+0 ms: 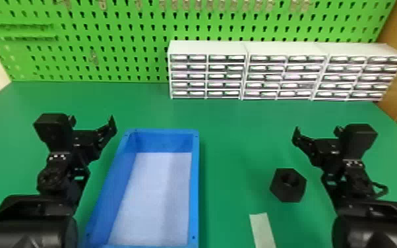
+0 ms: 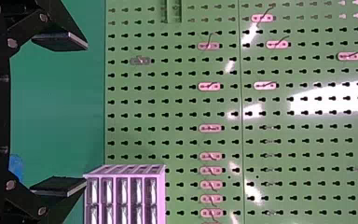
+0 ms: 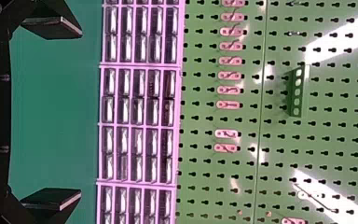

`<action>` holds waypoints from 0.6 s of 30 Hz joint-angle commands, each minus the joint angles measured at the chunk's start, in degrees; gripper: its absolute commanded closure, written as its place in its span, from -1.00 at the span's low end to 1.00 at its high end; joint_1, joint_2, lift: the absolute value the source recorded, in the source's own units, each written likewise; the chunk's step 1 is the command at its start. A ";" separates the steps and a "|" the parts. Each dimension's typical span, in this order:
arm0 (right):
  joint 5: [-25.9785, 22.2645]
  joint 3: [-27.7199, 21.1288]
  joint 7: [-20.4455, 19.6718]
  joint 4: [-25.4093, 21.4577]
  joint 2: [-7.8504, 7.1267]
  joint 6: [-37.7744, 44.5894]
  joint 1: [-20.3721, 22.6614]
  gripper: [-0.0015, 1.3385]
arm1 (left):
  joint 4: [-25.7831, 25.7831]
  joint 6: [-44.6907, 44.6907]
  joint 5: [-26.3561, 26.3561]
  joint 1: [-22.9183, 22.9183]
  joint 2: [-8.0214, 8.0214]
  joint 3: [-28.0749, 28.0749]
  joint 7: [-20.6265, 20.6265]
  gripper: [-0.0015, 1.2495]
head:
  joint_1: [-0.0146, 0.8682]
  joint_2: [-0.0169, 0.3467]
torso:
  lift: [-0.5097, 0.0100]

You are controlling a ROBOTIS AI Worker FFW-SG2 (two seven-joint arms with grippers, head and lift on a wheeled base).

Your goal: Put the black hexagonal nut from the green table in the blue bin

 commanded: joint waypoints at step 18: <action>0.00 0.00 0.05 -0.09 -0.01 0.09 0.00 -0.84 | 0.00 -0.01 0.00 0.00 0.00 0.00 0.00 -0.61 | 0.59 -0.62 | 0.59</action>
